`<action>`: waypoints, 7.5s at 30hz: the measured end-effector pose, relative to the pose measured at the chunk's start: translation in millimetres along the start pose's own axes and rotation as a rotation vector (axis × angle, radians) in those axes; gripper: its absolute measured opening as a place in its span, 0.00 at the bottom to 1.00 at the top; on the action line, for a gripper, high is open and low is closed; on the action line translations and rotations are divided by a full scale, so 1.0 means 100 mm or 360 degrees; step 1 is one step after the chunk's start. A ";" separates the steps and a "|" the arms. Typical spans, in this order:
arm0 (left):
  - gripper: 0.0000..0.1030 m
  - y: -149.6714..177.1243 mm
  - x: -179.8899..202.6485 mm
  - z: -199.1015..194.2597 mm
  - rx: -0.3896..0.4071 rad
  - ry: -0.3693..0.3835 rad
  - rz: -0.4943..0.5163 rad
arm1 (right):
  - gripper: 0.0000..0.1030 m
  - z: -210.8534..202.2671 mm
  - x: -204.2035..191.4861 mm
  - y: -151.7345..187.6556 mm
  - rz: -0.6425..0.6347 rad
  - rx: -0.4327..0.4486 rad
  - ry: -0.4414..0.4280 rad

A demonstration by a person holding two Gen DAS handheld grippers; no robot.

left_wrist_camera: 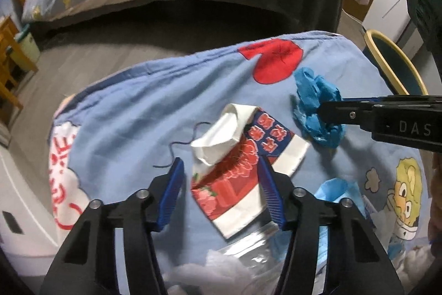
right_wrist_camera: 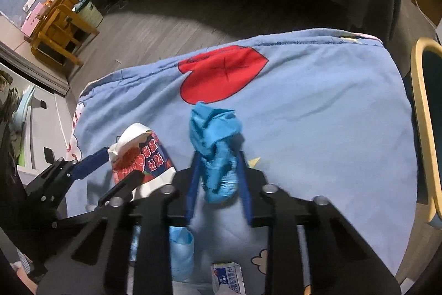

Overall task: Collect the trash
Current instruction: 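Grasp the red-white snack bag with the left tool while the right tool grasps the blue glove, then carry both items over the yellow-rimmed bin and open both tools to drop them, then move both open tools back over the trash on the cushion, then grasp the light-blue face mask with the left tool while the right tool grasps white paper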

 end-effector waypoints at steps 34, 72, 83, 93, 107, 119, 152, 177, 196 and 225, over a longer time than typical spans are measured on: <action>0.10 -0.26 0.24 -0.87 0.0320 0.0043 -0.0025 | 0.14 -1.27 0.40 -0.05 0.0114 0.0362 0.0047; 0.10 -0.28 2.53 -0.52 0.0264 0.0298 0.0350 | 0.14 -2.10 2.54 0.87 0.0671 0.0531 0.0193; 0.10 -0.41 3.02 -0.20 0.0210 0.0281 0.0458 | 0.14 -1.87 2.86 1.00 0.0842 0.0450 0.0178; 0.10 -0.61 3.21 -0.14 0.0295 0.0346 0.0515 | 0.14 -1.97 2.97 0.91 0.0917 0.0623 0.0172; 0.65 -0.75 3.07 -0.20 0.0363 0.0414 0.0405 | 0.70 -2.07 3.02 0.85 0.0941 0.0711 0.0232; 0.91 -0.68 2.73 -0.73 0.0445 0.0375 0.0323 | 0.94 -2.49 2.83 0.86 0.0916 0.0801 0.0353; 0.92 0.48 -0.07 -1.86 0.0435 -0.0096 -0.0104 | 0.94 -1.80 0.30 0.95 0.0584 0.0502 0.0062; 0.80 0.84 -0.38 -1.06 0.0069 -0.0132 -0.0211 | 0.56 -0.72 -0.13 1.24 0.0433 0.0021 0.0054; 0.67 0.65 0.06 -0.91 0.0096 -0.0005 -0.0016 | 0.05 -1.02 -0.12 0.91 0.0252 0.0100 0.0072; 0.12 0.36 0.76 -0.76 0.0154 0.0143 0.0158 | 0.05 -1.91 0.54 0.28 0.0184 0.0452 -0.0072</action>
Point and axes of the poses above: each gripper's, at about its wrist camera, not at the fingertips, and z roughly the way its jaws point, x to its right, y to its underside, the point moved 6 cm from there along z, roughly the way its jaws point, and after that the axes turned 8 degrees about -z, right-handed, at the moved point
